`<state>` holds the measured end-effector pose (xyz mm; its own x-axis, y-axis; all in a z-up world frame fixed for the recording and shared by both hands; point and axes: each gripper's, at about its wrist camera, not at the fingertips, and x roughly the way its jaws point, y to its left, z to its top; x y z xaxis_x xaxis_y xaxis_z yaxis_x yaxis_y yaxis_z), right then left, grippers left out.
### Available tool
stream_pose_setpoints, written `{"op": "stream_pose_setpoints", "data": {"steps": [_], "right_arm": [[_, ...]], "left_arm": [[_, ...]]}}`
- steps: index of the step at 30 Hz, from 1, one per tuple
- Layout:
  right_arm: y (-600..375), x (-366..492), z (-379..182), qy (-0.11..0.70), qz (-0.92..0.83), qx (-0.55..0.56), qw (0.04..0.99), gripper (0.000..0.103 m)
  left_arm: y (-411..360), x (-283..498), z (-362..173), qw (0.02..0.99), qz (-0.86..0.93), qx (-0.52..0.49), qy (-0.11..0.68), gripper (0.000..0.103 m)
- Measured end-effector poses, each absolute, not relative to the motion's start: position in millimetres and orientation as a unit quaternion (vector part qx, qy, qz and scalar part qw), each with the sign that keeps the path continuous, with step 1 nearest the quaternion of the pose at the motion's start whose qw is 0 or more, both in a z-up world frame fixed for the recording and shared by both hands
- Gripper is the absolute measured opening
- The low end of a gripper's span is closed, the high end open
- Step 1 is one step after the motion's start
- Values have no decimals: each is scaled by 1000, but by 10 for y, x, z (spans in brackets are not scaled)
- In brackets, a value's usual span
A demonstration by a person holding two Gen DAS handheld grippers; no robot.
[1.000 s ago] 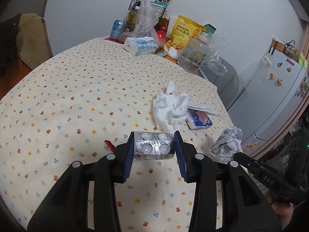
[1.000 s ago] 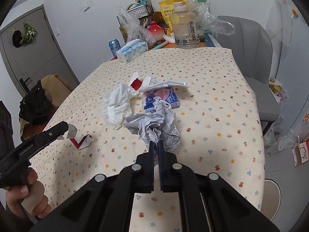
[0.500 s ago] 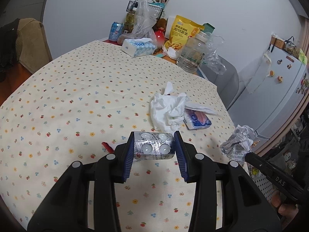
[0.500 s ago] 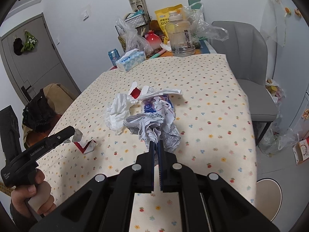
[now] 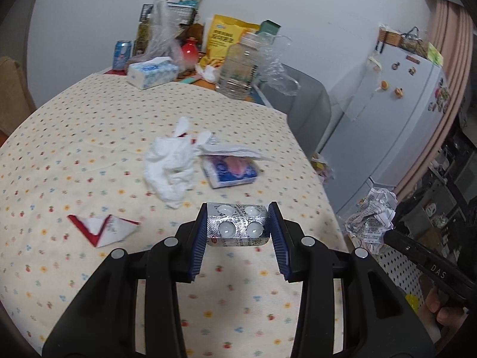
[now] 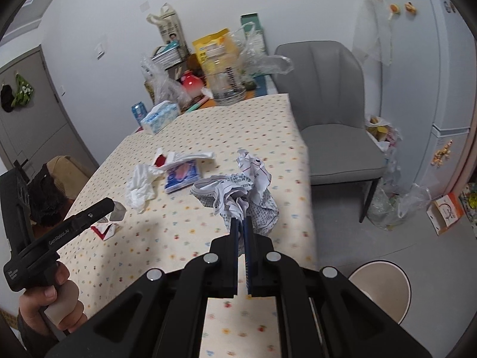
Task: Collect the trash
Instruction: 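Carry the blister pack and paper ball over the white bin with both tools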
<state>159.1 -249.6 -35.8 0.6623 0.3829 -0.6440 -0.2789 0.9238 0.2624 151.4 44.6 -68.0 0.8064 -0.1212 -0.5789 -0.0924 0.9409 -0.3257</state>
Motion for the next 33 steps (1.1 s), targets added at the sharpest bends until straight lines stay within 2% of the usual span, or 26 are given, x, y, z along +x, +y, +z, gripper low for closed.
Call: {"op": "stream_pose_setpoints", "data": {"steps": [19, 33], "right_arm": [[-3857, 1505, -869, 393, 65, 130, 908, 5], [-4584, 1580, -1625, 434, 9, 183, 882, 5]], "left_arm": [[-842, 1827, -719, 929, -102, -106, 339, 40], [-1753, 2114, -1014, 909, -147, -58, 387, 40]]}}
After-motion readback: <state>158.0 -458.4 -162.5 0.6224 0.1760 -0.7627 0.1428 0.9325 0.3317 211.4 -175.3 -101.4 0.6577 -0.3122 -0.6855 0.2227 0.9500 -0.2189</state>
